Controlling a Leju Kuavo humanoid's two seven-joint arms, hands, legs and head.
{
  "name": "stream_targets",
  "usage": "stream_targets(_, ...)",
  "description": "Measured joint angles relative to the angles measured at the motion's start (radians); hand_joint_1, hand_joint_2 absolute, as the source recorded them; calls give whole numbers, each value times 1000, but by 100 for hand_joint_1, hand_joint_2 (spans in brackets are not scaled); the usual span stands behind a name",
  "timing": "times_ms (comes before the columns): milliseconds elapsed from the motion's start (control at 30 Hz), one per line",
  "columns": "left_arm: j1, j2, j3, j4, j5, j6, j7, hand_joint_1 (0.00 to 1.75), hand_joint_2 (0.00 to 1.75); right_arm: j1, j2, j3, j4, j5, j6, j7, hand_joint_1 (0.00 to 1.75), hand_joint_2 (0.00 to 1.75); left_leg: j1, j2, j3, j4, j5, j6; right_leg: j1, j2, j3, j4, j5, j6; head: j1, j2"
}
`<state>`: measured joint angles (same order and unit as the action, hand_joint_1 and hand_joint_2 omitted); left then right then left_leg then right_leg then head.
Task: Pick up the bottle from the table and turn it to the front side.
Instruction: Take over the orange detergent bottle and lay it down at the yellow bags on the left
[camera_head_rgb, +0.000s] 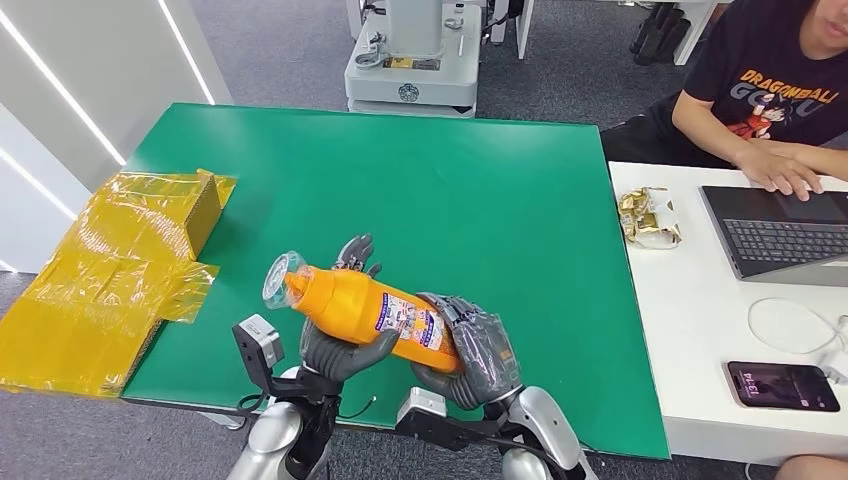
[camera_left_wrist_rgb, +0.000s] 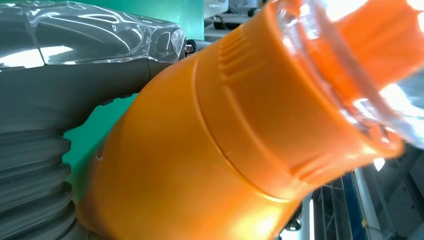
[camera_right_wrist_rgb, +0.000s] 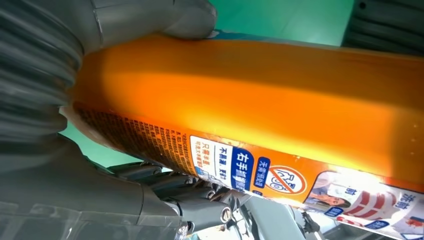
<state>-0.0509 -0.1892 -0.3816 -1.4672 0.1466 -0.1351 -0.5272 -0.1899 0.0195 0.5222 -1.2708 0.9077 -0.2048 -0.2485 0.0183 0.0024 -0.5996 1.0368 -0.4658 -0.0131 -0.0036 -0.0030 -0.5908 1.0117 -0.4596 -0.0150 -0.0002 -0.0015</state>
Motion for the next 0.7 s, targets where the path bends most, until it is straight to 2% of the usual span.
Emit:
stream_targets(300, 2, 7, 10, -21, -50, 57, -19, 0, 175, 14, 0, -8, -20, 22, 18, 20, 175, 175, 0, 0, 0, 0, 0, 0, 0, 0, 0, 0, 0, 0, 0, 0)
stream_targets(700, 1, 32, 11, -57, -78, 50, -29, 0, 175, 24, 1, -17, -32, 23, 26, 3, 175, 175, 0, 0, 0, 0, 0, 0, 0, 0, 0, 0, 0, 0, 0, 0)
